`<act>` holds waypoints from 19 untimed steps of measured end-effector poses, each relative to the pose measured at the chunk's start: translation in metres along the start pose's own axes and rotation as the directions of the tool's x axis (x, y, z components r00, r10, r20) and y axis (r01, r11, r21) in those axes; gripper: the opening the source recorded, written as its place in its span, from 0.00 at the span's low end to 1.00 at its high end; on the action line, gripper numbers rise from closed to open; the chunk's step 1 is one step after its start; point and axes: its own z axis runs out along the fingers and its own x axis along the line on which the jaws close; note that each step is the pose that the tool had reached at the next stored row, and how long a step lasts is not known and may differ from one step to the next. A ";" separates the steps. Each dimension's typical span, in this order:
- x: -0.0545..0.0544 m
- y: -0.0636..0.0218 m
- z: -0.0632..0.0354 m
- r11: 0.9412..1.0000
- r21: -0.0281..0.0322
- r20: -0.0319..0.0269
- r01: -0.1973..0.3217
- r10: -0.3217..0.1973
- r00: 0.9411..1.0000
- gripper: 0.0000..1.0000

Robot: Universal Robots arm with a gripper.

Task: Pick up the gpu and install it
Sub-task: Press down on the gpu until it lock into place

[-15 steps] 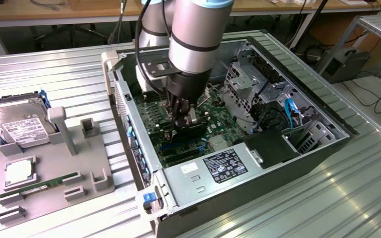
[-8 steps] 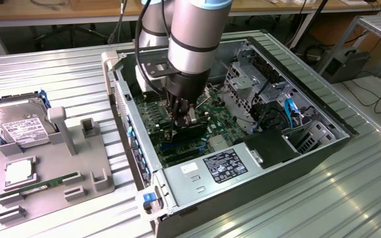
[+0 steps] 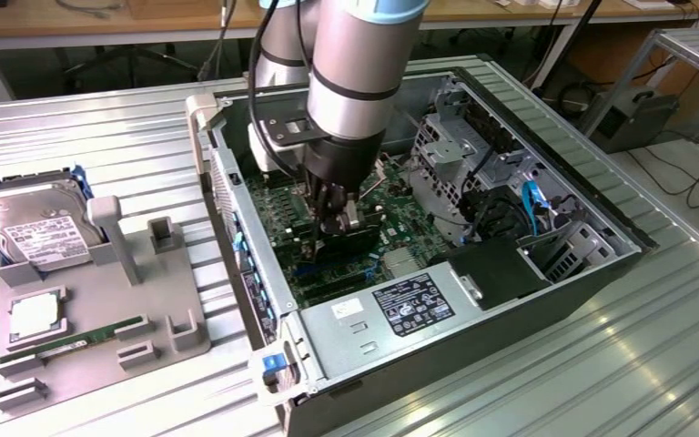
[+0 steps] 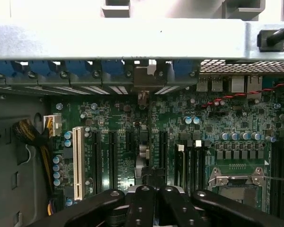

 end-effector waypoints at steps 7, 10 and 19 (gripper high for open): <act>-0.001 0.0000 -0.0125 1.000 0.000 0.001 0.000 0.000 1.000 0.11; -0.001 -0.0004 -0.0296 1.000 0.000 0.001 0.000 0.000 1.000 0.11; -0.001 -0.0004 -0.0418 1.000 0.000 0.001 0.000 0.000 1.000 0.11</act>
